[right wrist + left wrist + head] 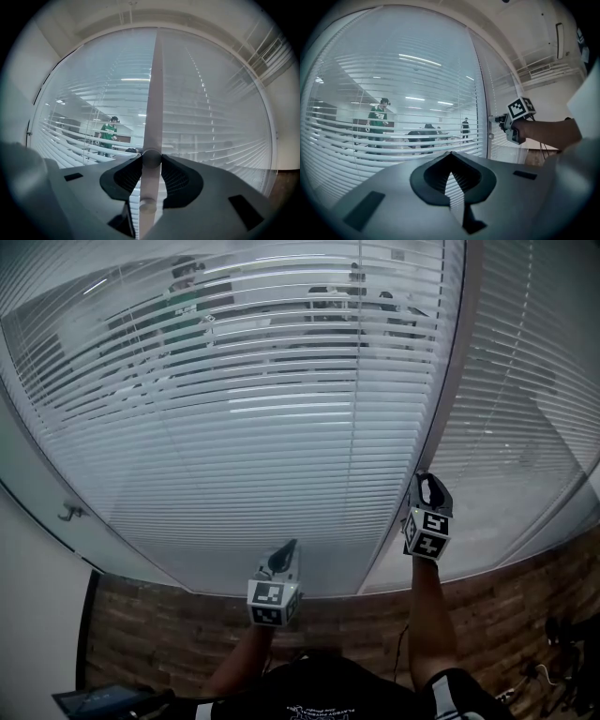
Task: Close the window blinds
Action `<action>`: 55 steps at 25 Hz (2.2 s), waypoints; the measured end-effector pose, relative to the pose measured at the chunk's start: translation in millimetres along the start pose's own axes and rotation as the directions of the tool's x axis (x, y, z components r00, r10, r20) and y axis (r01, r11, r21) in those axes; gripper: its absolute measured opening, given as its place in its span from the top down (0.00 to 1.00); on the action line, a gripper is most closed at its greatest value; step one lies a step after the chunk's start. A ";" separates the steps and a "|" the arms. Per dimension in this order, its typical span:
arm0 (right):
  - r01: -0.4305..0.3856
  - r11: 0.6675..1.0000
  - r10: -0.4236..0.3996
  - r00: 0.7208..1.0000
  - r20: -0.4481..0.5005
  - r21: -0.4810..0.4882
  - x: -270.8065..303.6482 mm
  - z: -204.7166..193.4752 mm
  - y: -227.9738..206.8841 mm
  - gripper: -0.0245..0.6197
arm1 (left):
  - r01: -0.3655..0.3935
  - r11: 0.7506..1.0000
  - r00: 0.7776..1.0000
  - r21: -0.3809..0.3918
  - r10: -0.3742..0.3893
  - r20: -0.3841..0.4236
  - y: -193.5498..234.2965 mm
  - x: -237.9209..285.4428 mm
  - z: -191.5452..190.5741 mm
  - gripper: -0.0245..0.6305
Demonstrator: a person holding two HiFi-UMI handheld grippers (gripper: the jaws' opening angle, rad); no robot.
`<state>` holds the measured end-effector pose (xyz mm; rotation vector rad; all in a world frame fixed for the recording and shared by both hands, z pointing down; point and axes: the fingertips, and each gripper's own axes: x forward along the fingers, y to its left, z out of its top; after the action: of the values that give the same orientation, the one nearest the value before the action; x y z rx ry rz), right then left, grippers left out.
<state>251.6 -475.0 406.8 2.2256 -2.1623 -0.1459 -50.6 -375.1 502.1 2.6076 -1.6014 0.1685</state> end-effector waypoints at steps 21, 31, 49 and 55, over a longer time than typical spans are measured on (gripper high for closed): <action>-0.056 0.996 0.053 0.998 -0.041 -0.073 0.5 1.0 1.2 0.76 | -0.020 1.000 1.000 -0.019 0.020 -0.004 4.3 -1.2 8.5 0.97; -0.052 0.921 0.032 0.998 -0.057 -0.386 -5.2 12.8 11.4 0.77 | 0.025 1.000 0.999 -0.003 -0.025 -0.020 -9.0 4.1 -9.2 0.97; -0.047 0.335 0.003 0.999 -0.049 -0.941 -0.1 -5.2 13.5 0.77 | 0.056 0.998 0.998 0.014 -0.056 -0.022 -21.4 6.3 -9.1 0.97; -0.062 0.225 0.024 0.998 -0.058 -0.972 -1.3 -7.4 14.2 0.76 | 0.042 0.999 0.999 0.019 -0.041 -0.017 -19.4 4.8 -1.9 0.97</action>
<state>238.1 -474.4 415.5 1.3008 -1.3104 -1.1223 -31.2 -370.3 504.5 2.6447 -1.5468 0.2038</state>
